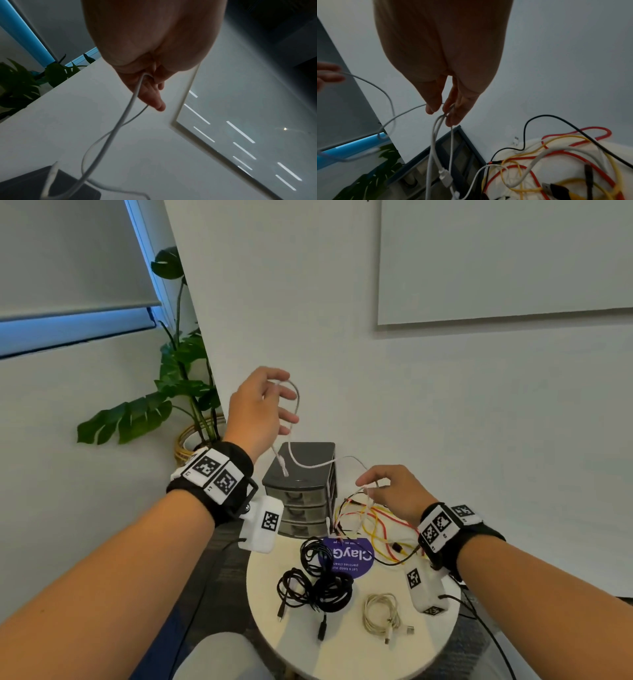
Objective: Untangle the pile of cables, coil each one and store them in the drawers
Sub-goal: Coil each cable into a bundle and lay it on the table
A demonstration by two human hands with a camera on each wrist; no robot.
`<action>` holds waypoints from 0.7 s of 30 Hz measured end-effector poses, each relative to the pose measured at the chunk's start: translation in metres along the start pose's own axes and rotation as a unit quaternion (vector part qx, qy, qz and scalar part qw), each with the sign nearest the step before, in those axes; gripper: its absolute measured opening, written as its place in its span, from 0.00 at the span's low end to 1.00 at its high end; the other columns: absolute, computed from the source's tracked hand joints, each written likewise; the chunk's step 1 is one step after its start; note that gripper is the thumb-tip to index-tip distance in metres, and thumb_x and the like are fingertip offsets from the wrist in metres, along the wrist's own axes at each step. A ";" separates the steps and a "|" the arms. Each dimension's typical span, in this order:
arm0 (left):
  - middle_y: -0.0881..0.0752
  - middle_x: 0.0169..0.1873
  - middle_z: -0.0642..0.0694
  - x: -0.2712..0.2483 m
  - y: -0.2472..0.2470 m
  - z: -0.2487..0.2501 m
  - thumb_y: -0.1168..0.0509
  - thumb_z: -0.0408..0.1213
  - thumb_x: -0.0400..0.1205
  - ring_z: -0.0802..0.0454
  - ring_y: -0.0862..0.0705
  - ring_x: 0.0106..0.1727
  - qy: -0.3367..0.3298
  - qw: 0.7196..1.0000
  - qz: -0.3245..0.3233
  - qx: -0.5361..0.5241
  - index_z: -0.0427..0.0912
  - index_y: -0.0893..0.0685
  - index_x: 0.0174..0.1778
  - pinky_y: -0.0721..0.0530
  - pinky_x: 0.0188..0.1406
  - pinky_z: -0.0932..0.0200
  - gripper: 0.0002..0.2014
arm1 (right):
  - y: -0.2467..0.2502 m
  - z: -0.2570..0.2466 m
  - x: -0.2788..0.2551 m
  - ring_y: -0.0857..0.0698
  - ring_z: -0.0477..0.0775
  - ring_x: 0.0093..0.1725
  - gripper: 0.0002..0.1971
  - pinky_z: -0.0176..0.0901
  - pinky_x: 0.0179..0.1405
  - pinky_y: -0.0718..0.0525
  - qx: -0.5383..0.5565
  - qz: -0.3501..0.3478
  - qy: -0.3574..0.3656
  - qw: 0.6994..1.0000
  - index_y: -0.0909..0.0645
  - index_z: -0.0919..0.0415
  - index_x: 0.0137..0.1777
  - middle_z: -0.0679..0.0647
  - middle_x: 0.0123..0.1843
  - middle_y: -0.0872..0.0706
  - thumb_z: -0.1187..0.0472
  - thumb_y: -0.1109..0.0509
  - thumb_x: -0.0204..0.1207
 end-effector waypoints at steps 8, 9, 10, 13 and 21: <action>0.09 0.53 0.41 0.003 0.002 0.032 0.46 0.30 0.92 0.41 0.09 0.34 -0.041 0.997 0.000 -0.065 0.42 0.16 0.65 0.27 0.21 0.74 0.14 | -0.002 0.012 0.006 0.16 0.53 0.57 0.21 0.47 0.62 0.17 -0.083 -0.023 0.001 0.996 0.17 0.44 0.43 0.50 0.56 0.14 0.77 0.29 0.75; 0.09 0.53 0.41 0.003 0.002 0.034 0.46 0.30 0.92 0.42 0.10 0.33 -0.044 0.996 -0.005 -0.075 0.41 0.16 0.65 0.27 0.21 0.74 0.14 | 0.000 0.012 0.008 0.16 0.54 0.56 0.22 0.49 0.64 0.17 -0.090 -0.018 0.001 0.996 0.19 0.43 0.43 0.50 0.55 0.14 0.76 0.29 0.74; 0.09 0.54 0.40 0.002 0.001 0.037 0.45 0.30 0.92 0.42 0.11 0.33 -0.048 0.995 -0.011 -0.083 0.41 0.15 0.66 0.27 0.21 0.74 0.14 | 0.003 0.010 0.010 0.16 0.54 0.54 0.21 0.51 0.62 0.17 -0.094 -0.008 -0.003 0.996 0.22 0.42 0.44 0.49 0.53 0.15 0.75 0.28 0.73; 0.08 0.54 0.41 0.000 -0.002 0.042 0.46 0.29 0.92 0.39 0.12 0.34 -0.057 0.993 -0.038 -0.100 0.40 0.15 0.66 0.27 0.22 0.74 0.15 | 0.017 -0.006 0.015 0.17 0.53 0.45 0.20 0.59 0.54 0.17 -0.109 0.059 -0.001 0.992 0.29 0.41 0.49 0.48 0.48 0.18 0.64 0.23 0.71; 0.08 0.59 0.47 -0.007 -0.010 0.062 0.46 0.30 0.92 0.49 0.16 0.32 -0.086 0.976 -0.118 -0.161 0.45 0.17 0.69 0.29 0.20 0.72 0.16 | 0.025 -0.095 0.027 0.19 0.50 0.56 0.09 0.46 0.59 0.23 -0.271 -0.131 0.129 0.945 0.13 0.49 0.55 0.48 0.57 0.19 0.47 0.30 0.84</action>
Point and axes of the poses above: each hand's wrist, its own x-axis towards the middle knuckle, its own y-axis out of the back of the hand, z = x × y, the point moved 2 cm from there along x, towards the middle knuckle
